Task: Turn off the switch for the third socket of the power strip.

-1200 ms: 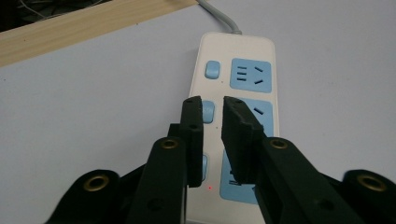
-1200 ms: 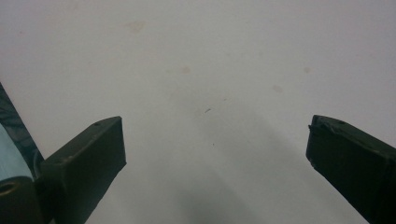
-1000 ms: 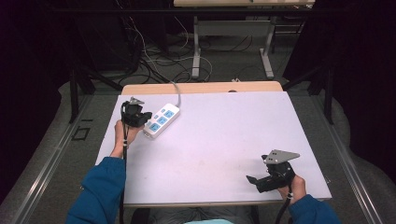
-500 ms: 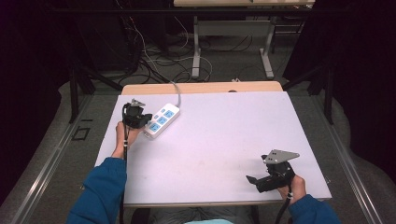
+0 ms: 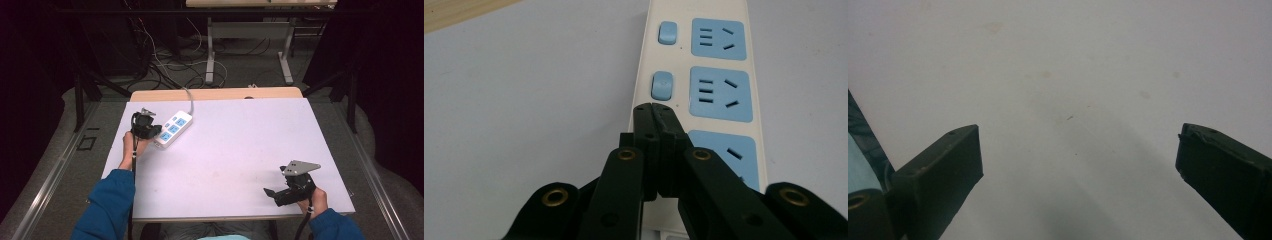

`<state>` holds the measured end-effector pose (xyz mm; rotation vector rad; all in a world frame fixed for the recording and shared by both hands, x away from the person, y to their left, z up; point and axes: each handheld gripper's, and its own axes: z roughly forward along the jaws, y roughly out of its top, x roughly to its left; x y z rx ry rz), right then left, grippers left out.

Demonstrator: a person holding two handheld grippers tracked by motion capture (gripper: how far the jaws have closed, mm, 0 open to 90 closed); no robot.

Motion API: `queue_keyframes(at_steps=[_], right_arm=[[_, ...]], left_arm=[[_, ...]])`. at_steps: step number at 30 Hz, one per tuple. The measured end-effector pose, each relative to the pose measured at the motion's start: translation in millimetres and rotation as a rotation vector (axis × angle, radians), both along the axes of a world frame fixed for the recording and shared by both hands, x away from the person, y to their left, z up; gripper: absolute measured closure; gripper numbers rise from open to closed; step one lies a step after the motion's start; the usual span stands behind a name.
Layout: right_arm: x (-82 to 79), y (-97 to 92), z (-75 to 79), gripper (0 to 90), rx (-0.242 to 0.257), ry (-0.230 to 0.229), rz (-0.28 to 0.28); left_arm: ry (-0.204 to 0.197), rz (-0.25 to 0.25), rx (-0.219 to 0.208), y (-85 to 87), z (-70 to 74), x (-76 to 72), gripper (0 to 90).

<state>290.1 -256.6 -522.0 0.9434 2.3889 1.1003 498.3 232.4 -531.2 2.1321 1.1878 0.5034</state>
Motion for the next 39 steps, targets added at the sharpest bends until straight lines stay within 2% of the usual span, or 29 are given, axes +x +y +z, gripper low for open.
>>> queue_keyframes(at_steps=[3,6,11,15,17,23,32,34,37,39], right_arm=[[-0.2,-0.2,0.4,4.1,-0.002,0.011,0.002],[-0.2,0.0,0.1,4.1,0.001,0.005,0.000],[0.4,-0.6,0.5,4.1,-0.010,0.004,0.006],[-0.3,0.1,0.0,4.1,0.001,0.012,-0.001],[0.6,-0.6,0.2,4.1,-0.010,0.007,0.015],[-0.1,-0.5,0.5,4.1,-0.010,0.009,0.008],[-0.4,0.0,0.0,4.1,0.000,0.015,-0.001],[-0.4,-0.2,0.1,4.2,-0.002,0.017,0.001],[0.5,-0.7,0.1,4.2,-0.007,0.010,0.014],[-0.5,0.0,-0.2,4.2,-0.001,0.010,-0.001]], left_arm=[[0.007,-0.003,-0.002,0.7,0.7,-0.6,90.0],[0.014,-0.002,0.015,-1.0,1.9,-1.5,90.0],[0.017,-0.001,0.018,-1.3,2.2,-2.6,90.0],[0.012,-0.002,0.024,-2.5,1.9,-3.5,90.0],[0.011,-0.003,0.026,-1.6,1.8,-3.8,90.0],[-0.005,0.004,0.038,-3.1,0.9,-5.5,90.0],[-0.007,0.002,0.031,-2.6,-0.9,-5.5,90.0],[-0.009,-0.004,0.047,-3.0,-0.6,-5.7,90.0],[-0.014,-0.005,0.043,-3.4,-1.1,-5.8,90.0],[-0.008,-0.007,0.041,-2.1,-0.8,-5.9,90.0]])
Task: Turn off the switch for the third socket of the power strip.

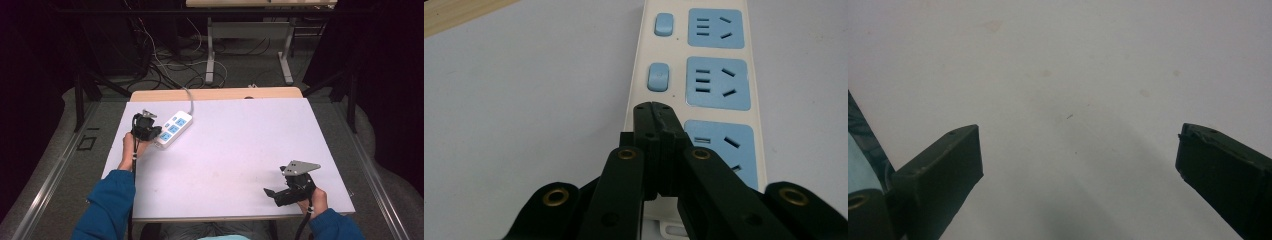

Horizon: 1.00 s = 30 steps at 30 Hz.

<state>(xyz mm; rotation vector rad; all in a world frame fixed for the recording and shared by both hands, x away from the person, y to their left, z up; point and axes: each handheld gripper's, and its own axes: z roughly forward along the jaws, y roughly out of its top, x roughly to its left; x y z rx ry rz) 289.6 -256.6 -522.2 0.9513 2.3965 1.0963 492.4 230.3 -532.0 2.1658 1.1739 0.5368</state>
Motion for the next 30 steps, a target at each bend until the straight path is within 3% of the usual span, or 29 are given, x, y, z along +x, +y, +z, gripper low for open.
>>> queue_keyframes(at_steps=[5,30], right_arm=[[1.1,-0.6,0.2,4.2,-0.007,-0.002,0.013],[-0.4,0.2,0.2,4.2,0.002,-0.001,-0.008]], left_arm=[[0.001,0.002,-0.019,0.5,-0.7,0.2,90.0],[-0.008,-0.003,-0.014,0.8,-1.1,-0.1,90.0]])
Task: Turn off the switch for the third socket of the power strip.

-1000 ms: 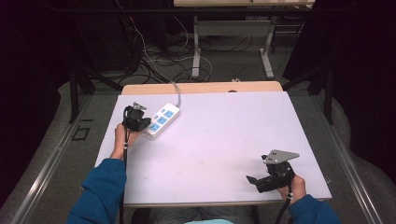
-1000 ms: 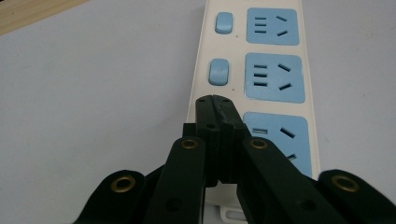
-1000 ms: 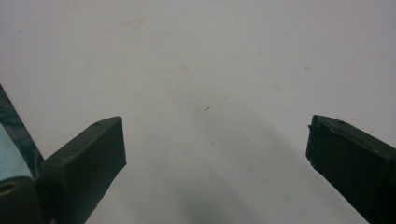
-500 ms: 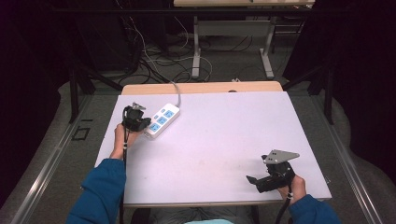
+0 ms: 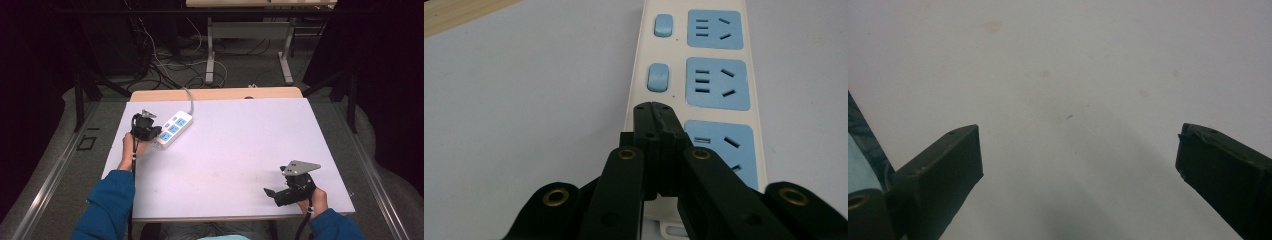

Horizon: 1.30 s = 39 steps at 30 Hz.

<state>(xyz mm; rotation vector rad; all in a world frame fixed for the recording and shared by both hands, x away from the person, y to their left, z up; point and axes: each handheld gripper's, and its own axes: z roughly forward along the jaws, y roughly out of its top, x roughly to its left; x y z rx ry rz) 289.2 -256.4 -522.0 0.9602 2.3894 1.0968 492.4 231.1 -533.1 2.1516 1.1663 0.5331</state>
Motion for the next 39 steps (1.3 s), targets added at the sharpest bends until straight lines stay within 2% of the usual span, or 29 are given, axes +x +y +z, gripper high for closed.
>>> queue_keyframes(at_steps=[6,15,18,30,39], right_arm=[[1.0,-0.5,0.1,4.2,-0.006,-0.011,0.010],[0.2,-0.4,0.3,4.2,-0.001,-0.002,0.003],[0.9,-0.4,0.1,4.1,-0.004,-0.015,0.008],[0.1,-0.9,0.9,4.2,0.003,-0.003,0.009],[0.3,-1.0,0.9,4.2,0.001,-0.005,0.009]], left_arm=[[0.000,0.001,0.003,0.2,0.2,-0.1,90.0],[0.001,0.003,0.005,0.4,0.5,0.0,90.0],[0.002,-0.003,0.006,0.1,0.6,0.0,90.0],[0.001,-0.006,0.019,-0.3,1.0,-0.1,90.0],[-0.014,-0.003,0.015,-2.6,-0.1,-0.1,90.0]])
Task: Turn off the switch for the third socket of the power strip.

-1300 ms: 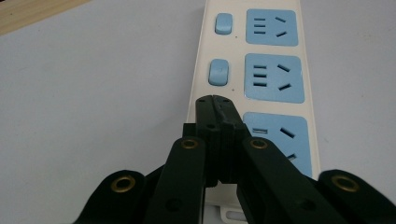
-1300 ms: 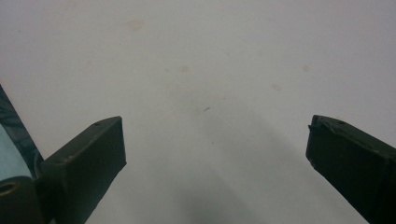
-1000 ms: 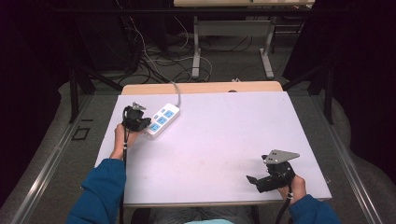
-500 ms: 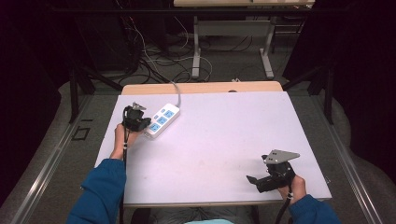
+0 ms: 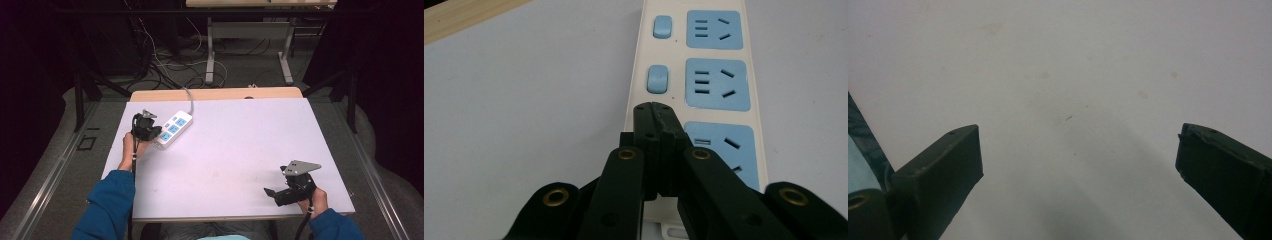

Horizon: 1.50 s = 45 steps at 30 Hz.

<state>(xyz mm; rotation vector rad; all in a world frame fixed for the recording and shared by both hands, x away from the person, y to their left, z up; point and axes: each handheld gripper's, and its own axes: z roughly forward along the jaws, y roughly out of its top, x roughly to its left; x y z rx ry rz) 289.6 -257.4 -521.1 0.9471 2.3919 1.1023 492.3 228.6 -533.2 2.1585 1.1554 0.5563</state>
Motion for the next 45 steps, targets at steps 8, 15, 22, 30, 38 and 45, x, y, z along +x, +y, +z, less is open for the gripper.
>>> queue_keyframes(at_steps=[8,15,22,30,38,45], right_arm=[[-0.1,-0.1,-0.1,4.2,0.001,0.001,-0.001],[-0.3,0.2,0.0,4.2,0.001,0.002,0.000],[-0.3,0.1,0.1,4.2,0.001,0.002,0.000],[0.1,0.0,0.2,4.2,0.000,0.001,0.003],[-0.2,0.4,0.2,4.2,0.000,-0.005,0.000],[-0.2,-0.1,0.5,4.2,-0.002,0.000,0.004]], left_arm=[[0.010,-0.014,0.012,-2.1,0.9,-0.2,90.0],[0.005,-0.011,0.012,-2.4,0.7,-0.2,90.0],[0.006,-0.001,0.002,-1.9,0.6,-0.5,90.0],[-0.004,0.003,0.006,-0.3,3.7,-1.4,90.0],[-0.005,0.005,0.002,-0.4,3.6,-1.5,90.0],[-0.003,0.010,-0.016,0.6,3.7,-1.7,90.0]])
